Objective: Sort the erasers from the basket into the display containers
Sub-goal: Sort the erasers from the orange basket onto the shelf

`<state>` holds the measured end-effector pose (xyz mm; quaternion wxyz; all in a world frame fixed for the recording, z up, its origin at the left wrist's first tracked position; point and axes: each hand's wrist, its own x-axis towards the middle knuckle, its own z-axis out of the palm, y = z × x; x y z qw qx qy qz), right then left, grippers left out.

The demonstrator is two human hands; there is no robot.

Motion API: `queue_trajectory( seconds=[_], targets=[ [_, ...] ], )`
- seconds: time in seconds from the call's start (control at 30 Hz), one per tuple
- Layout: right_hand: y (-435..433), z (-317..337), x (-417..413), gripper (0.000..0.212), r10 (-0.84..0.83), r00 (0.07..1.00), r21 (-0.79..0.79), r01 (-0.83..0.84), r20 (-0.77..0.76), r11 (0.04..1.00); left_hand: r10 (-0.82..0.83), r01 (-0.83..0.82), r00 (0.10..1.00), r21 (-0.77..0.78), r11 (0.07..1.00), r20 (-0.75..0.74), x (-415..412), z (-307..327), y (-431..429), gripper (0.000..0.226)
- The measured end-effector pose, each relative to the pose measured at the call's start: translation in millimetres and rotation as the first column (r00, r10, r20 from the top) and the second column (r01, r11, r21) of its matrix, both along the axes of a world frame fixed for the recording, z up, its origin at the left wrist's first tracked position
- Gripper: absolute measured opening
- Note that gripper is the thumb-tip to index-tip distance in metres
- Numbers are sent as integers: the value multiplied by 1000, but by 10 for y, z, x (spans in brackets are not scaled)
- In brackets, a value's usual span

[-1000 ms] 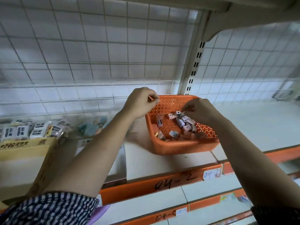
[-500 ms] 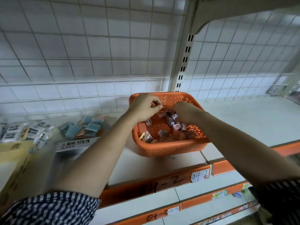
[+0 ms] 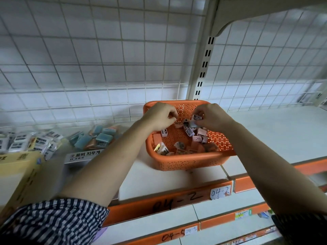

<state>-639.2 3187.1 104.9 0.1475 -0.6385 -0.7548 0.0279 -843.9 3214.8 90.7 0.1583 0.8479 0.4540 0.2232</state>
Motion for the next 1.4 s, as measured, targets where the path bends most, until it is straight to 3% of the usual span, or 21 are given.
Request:
queue_trajectory(
  seconds=[0.1,0.3,0.43,0.67,0.77,0.87,1.0,1.1,1.23,1.4],
  targets=[
    [-166,103,8,24,-16,985,38,23,-172,999,-37,35,964,-10,999,-262,53,19,89,23],
    [-376,-47,-49,14,-44,877,39,72,-479,997,25,-24,842,9,1000,-540,108,-35,149,16],
    [-369,-110,-53,19,-42,907,49,69,-420,996,-13,-3,785,-25,1000,-620,131,-46,196,22],
    [-364,-152,-58,21,-49,936,87,85,-349,993,-32,4,779,-45,999,-626,126,-36,170,32],
    [-389,-112,-67,21,-52,914,87,95,-402,992,-30,28,863,-12,1000,-504,99,-7,135,31],
    [-408,-12,-57,19,-52,877,113,120,-477,986,-40,38,987,-16,999,-158,-14,80,44,30],
    [-400,229,-231,19,30,814,141,64,-580,988,4,-15,989,74,997,146,-363,262,-159,26],
    [-331,401,-576,16,139,796,190,-31,-590,981,49,-85,965,129,988,258,-757,387,-303,23],
    [-239,545,-1221,15,298,755,234,-195,-584,953,135,-199,943,194,961,303,-1396,529,-508,22],
    [-231,660,-2177,23,447,716,173,-425,-536,888,244,-322,911,204,925,332,-2393,703,-799,15]
  ],
)
